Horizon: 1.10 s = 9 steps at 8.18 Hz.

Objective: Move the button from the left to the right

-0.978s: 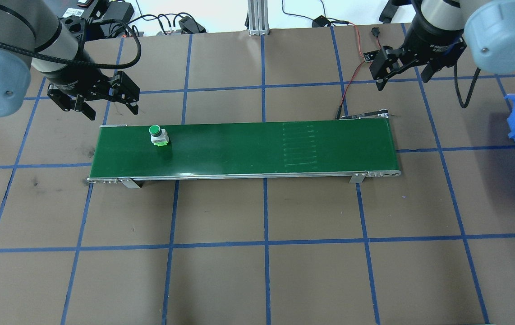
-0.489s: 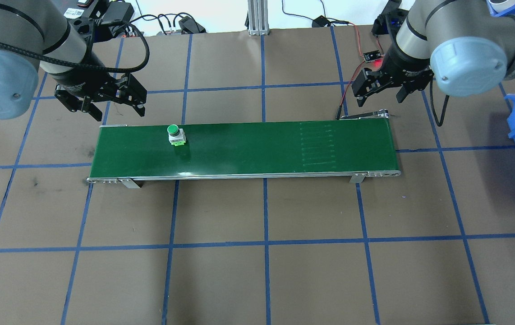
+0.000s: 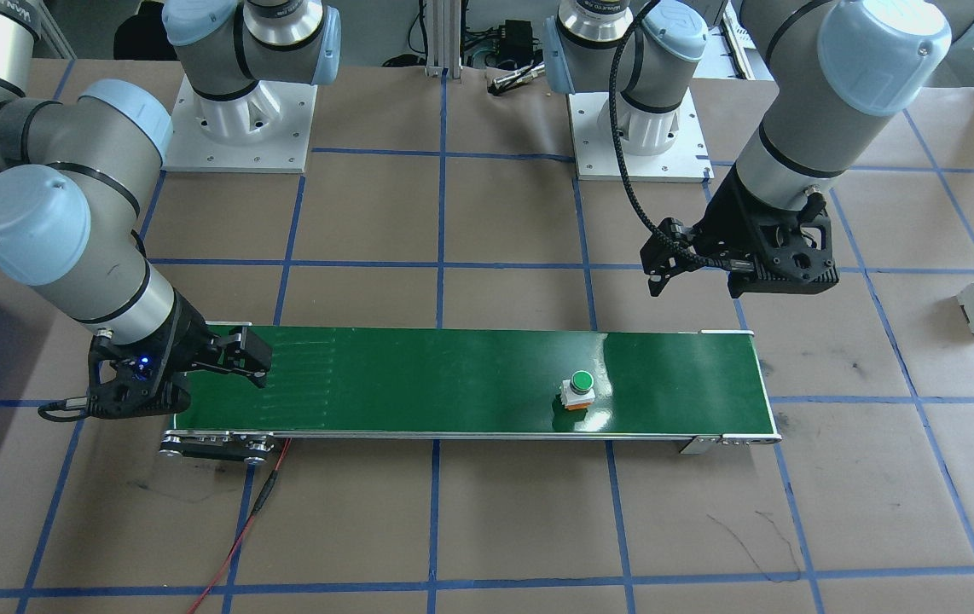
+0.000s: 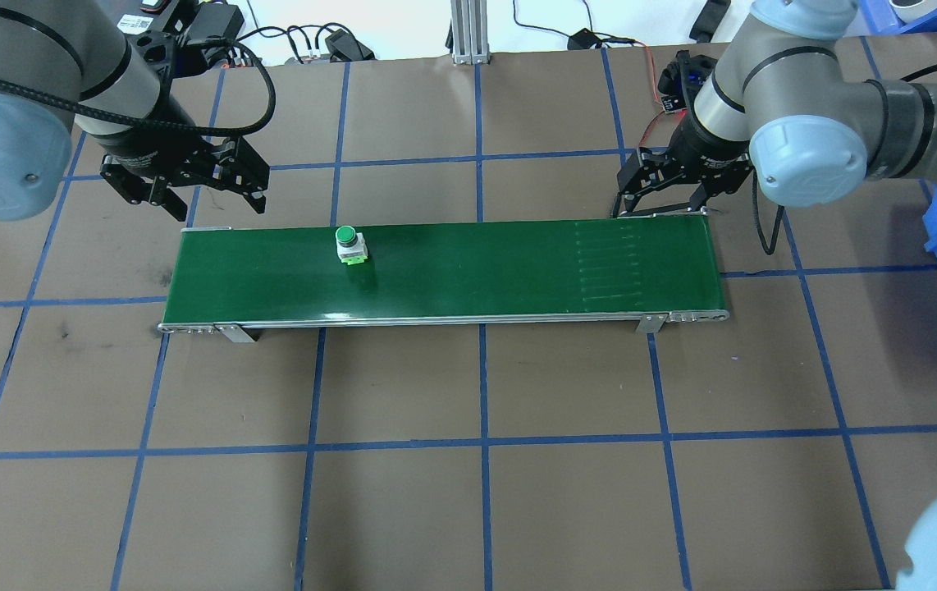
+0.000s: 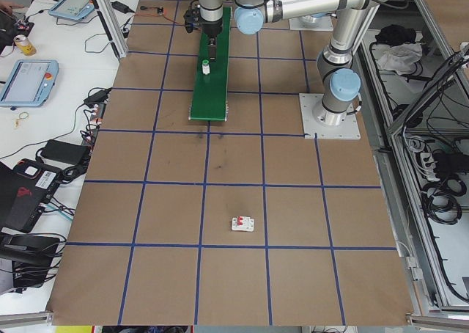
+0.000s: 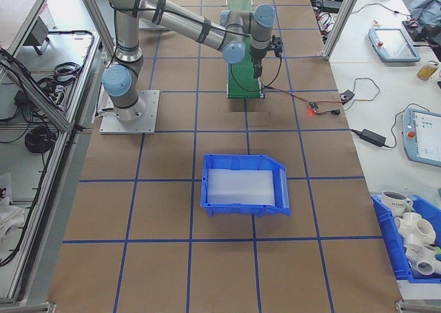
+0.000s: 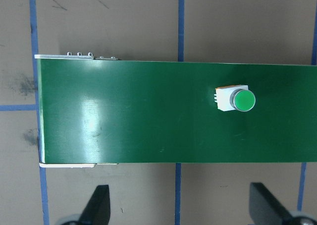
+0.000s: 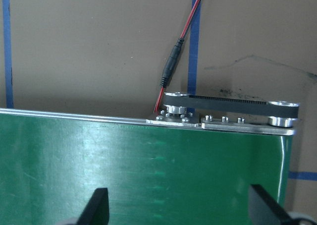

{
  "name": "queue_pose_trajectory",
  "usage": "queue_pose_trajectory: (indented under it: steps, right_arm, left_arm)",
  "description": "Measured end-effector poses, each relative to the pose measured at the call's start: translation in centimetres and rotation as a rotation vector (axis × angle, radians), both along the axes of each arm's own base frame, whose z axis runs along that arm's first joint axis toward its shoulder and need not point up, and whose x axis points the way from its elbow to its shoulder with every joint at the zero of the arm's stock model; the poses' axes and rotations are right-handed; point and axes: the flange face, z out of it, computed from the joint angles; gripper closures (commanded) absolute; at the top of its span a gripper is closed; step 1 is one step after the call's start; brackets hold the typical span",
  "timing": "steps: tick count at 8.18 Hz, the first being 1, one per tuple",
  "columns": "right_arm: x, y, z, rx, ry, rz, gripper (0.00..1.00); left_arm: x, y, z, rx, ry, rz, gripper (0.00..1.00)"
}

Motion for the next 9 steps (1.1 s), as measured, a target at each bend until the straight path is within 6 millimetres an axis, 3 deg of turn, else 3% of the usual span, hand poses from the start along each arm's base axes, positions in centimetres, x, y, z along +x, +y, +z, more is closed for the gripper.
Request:
queue_pose_trajectory:
  steps: [3,9]
  right_arm:
    - [0.6,0.2,-2.1,0.029,-0.051,-0.004,0.0]
    - [3.5,0.4,-1.5,0.013,-0.126,-0.064,0.0]
  left_arm:
    - [0.0,0.0,0.2,-0.013,-0.002,0.0,0.0]
    - [0.1,-0.1,0.4,-0.022,0.004,0.003,0.0]
